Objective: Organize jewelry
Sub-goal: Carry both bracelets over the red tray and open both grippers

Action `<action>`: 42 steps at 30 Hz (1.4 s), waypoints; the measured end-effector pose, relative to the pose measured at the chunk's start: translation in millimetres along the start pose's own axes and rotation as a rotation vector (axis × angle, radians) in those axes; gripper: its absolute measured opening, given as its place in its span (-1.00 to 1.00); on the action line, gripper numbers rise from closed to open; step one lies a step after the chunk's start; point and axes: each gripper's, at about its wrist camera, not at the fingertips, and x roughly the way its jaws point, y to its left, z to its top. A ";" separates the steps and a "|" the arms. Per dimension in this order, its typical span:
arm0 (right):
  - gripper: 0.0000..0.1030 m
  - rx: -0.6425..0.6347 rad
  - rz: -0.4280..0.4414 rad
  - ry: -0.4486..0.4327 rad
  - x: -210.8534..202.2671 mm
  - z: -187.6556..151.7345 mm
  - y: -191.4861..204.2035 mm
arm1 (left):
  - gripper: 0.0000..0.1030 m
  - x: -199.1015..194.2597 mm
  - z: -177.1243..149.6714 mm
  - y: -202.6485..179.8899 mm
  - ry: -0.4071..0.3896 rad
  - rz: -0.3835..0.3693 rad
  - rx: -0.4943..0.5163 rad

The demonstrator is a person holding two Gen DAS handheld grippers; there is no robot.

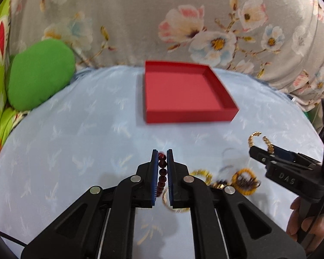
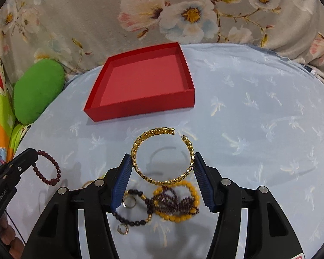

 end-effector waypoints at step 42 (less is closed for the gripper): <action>0.22 -0.026 -0.037 0.076 244.4 230.4 5.0 | -0.72 280.3 191.1 -6.7 0.050 0.095 0.085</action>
